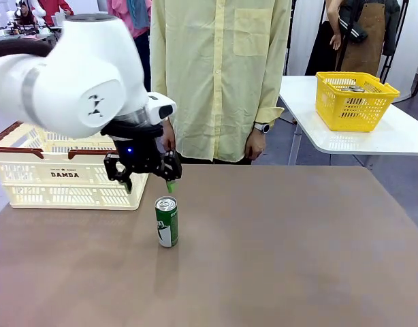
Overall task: Place the drinks into the Shopping basket.
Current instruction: Pick up one drink and place it into the Shopping basket.
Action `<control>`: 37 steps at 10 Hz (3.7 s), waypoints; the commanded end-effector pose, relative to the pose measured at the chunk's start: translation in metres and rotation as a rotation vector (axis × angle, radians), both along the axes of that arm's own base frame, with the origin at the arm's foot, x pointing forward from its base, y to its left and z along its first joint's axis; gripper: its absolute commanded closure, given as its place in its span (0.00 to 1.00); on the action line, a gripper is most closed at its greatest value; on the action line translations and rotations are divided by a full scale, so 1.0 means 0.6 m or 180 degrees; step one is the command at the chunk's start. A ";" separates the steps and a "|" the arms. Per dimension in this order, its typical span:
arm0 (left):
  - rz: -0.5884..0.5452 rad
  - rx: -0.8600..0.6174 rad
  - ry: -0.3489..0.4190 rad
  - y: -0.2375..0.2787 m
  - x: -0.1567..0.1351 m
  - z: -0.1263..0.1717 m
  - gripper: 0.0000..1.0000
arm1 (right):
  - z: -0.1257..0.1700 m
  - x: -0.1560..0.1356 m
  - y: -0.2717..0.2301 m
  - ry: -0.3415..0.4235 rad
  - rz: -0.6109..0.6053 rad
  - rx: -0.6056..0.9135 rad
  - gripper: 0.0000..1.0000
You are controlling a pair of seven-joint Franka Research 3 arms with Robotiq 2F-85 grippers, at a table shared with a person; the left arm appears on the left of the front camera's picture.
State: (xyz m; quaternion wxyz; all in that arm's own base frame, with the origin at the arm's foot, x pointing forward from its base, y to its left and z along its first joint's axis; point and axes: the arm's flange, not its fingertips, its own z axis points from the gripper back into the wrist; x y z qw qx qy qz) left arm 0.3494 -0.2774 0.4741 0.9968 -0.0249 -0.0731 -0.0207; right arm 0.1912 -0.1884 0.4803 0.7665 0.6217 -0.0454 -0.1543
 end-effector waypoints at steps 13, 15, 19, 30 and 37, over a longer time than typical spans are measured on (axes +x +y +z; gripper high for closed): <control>0.0144 -0.0037 0.0651 -0.047 0.072 -0.130 0.00 | 0.008 0.000 -0.002 -0.0030 -0.0007 0.0036 0.00; 0.0105 -0.0041 0.0752 -0.054 0.078 -0.148 0.00 | 0.008 0.000 -0.002 -0.0030 -0.0007 0.0036 0.00; 0.0111 0.0051 0.0772 -0.066 0.079 -0.160 0.00 | 0.008 0.000 -0.002 -0.0030 -0.0007 0.0036 0.00; 0.0089 0.0268 0.0577 -0.067 0.085 -0.155 1.00 | 0.008 0.000 -0.002 -0.0030 -0.0007 0.0036 0.00; -0.0220 0.0085 -0.0109 -0.004 0.045 0.070 1.00 | 0.008 0.000 -0.002 -0.0030 -0.0007 0.0036 0.00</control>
